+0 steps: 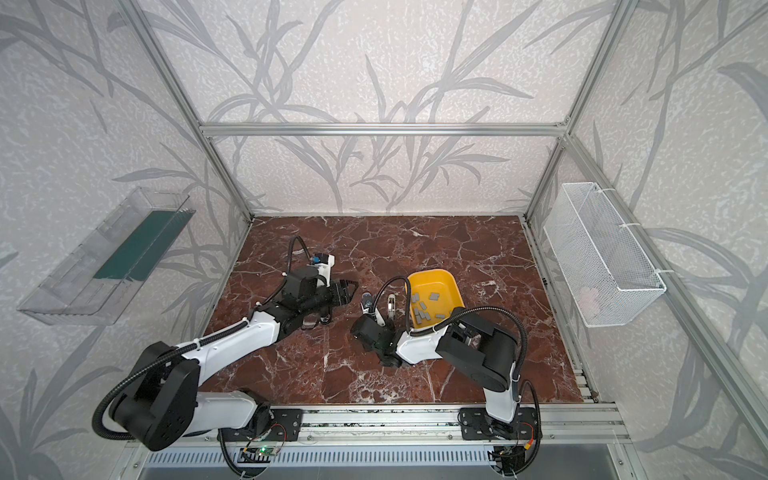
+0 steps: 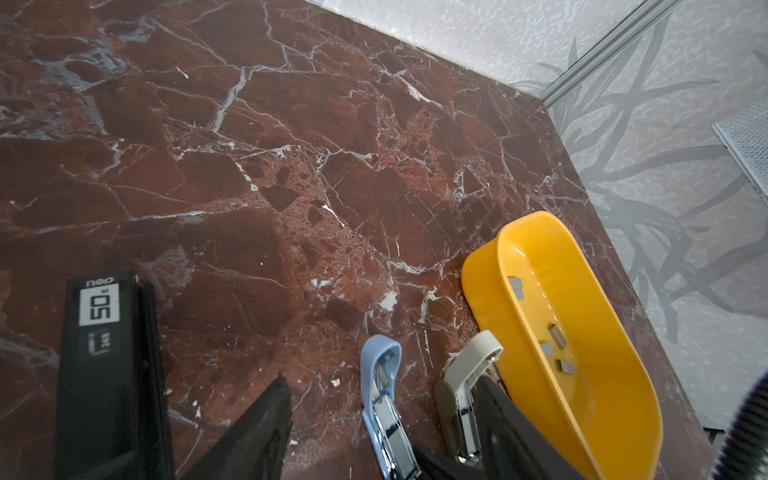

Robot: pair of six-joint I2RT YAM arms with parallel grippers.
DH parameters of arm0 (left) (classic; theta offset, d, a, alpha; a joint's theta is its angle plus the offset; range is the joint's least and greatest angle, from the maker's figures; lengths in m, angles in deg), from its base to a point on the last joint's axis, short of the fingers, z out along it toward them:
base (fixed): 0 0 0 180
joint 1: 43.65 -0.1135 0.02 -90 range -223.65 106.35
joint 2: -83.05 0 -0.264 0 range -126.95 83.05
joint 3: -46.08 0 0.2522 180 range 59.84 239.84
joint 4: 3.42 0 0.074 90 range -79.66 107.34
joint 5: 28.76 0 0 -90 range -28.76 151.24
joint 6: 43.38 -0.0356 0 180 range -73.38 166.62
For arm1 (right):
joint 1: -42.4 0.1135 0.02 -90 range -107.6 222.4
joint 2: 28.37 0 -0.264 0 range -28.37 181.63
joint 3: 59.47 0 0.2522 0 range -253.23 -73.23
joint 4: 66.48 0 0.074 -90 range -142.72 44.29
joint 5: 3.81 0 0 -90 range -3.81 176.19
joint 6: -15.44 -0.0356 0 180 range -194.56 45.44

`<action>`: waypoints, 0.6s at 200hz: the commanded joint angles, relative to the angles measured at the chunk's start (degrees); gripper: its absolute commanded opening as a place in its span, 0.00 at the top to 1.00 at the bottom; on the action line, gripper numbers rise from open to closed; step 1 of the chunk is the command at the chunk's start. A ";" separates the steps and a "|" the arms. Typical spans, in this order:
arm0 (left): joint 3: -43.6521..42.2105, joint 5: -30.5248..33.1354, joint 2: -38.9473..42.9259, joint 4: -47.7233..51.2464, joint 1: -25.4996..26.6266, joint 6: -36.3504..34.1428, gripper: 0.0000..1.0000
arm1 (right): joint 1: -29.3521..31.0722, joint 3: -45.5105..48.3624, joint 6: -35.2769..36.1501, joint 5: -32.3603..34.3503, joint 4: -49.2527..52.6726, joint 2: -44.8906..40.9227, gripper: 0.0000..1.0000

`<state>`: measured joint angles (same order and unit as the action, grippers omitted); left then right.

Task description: Load the staples into the stapler

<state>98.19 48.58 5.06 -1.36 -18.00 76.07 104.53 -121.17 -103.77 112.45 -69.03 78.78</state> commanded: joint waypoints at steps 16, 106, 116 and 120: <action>1.93 -0.01 -4.40 -2.83 -0.92 1.97 0.33 | -0.37 6.56 5.24 -2.65 -5.89 0.07 0.77; 3.32 -2.98 -11.27 -7.32 -1.05 3.53 0.40 | -0.36 9.40 8.45 -3.40 -12.04 0.45 0.73; 2.91 -2.03 -10.56 -7.37 -1.09 3.44 0.39 | -0.34 9.53 7.59 -2.55 -11.31 -0.14 0.65; 2.83 -1.85 -10.29 -7.29 -1.05 3.44 0.39 | -0.34 9.63 7.16 -2.21 -11.06 -0.46 0.64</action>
<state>100.24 46.15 -6.35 -6.54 -18.92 78.78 104.31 -112.95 -95.86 110.05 -84.68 78.04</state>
